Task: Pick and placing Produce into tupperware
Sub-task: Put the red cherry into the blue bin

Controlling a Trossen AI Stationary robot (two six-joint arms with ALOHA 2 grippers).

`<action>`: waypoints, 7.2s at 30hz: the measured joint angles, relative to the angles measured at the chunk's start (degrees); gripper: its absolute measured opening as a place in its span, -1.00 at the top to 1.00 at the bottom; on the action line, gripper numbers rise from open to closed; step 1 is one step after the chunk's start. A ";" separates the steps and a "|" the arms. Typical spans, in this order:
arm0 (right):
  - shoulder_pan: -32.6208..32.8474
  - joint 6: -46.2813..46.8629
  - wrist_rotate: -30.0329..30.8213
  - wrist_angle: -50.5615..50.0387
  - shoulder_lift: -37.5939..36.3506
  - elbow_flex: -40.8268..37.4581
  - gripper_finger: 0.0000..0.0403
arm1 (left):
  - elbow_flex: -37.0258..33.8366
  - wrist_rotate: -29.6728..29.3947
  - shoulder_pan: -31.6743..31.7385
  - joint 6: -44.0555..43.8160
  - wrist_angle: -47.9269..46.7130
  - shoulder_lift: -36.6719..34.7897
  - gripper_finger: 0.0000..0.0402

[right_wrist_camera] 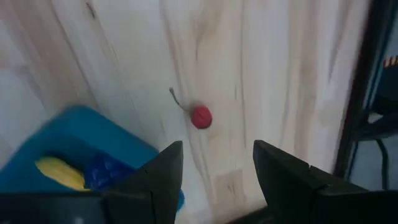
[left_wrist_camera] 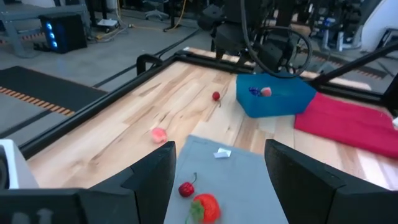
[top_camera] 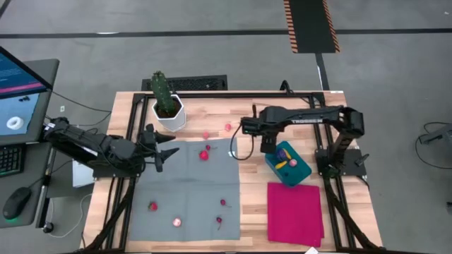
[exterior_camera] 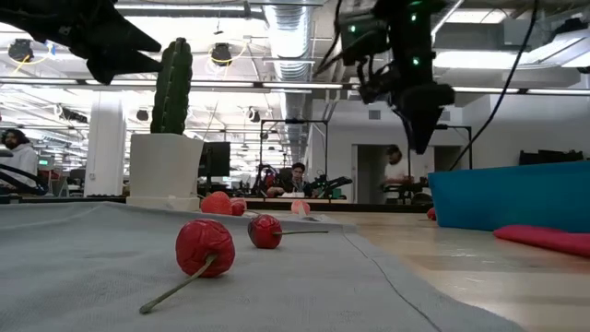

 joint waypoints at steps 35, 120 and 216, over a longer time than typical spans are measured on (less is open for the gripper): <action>-1.49 -11.64 -7.24 1.80 16.47 1.31 0.31 | 0.02 0.87 -0.08 -2.66 -4.30 1.14 -0.18; -7.04 -3.63 -24.30 1.65 16.31 26.47 0.95 | 0.02 1.72 -0.07 -3.91 -4.18 3.71 -0.18; 42.30 16.08 8.07 69.87 -95.46 -74.29 0.94 | -6.01 14.59 7.80 7.40 3.68 -25.20 -0.18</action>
